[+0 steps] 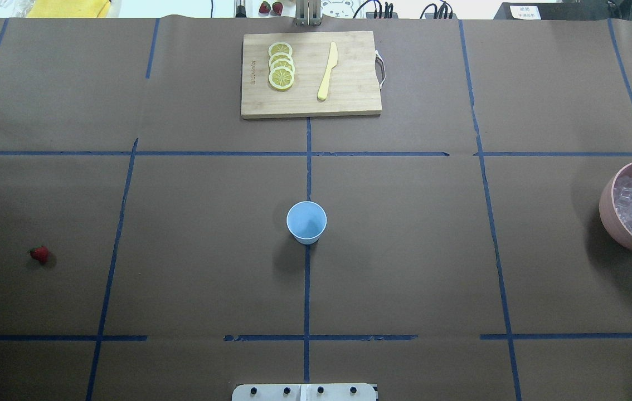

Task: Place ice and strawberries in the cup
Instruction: 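Lower the right gripper into the pink bowl and grasp an ice cube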

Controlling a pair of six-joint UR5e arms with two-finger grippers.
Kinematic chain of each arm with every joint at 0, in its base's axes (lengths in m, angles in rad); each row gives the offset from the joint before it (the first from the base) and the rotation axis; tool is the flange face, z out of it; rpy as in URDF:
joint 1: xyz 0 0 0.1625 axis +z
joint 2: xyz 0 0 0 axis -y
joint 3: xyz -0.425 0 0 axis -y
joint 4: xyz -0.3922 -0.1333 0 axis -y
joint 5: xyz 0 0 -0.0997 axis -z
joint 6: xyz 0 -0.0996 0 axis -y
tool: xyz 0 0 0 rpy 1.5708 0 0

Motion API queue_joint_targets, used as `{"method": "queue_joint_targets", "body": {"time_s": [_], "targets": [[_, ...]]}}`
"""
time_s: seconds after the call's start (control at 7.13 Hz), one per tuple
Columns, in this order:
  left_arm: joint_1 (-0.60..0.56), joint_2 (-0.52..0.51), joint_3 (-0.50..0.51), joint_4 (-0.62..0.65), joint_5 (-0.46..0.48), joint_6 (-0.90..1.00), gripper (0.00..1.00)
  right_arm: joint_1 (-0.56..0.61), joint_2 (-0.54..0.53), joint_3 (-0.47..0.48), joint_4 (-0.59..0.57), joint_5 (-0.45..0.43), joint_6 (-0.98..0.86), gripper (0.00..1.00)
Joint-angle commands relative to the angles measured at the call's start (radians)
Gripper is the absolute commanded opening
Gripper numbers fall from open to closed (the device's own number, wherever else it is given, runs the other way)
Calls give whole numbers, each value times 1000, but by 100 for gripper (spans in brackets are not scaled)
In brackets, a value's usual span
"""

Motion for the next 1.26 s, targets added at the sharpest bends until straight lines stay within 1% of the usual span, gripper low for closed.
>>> {"method": "queue_joint_targets", "body": {"time_s": [0.0, 0.14, 0.28, 0.56, 0.7, 0.84, 0.98, 1.12], "targets": [[0, 0, -1, 1, 0, 0, 100, -2, 0, 0, 2, 4, -3, 38], [0, 0, -1, 1, 0, 0, 100, -2, -2, 0, 3, 6, -4, 11], [0, 0, -3, 1, 0, 0, 100, -2, -2, 1, 3, 7, -4, 0], [0, 0, -6, 0, 0, 0, 100, 0, 7, 16, -1, 13, -4, 0], [0, 0, -6, 1, 0, 0, 100, 9, 15, 45, -12, 24, -4, 0], [0, -1, -6, 0, 0, 0, 100, 30, 30, 78, -53, 67, -6, 0], [0, -1, -6, 0, 0, 0, 100, 56, 93, 108, -134, 117, -32, 0], [0, -1, -6, 0, 0, 0, 100, 67, 115, 166, -190, 119, -91, 0]]}}
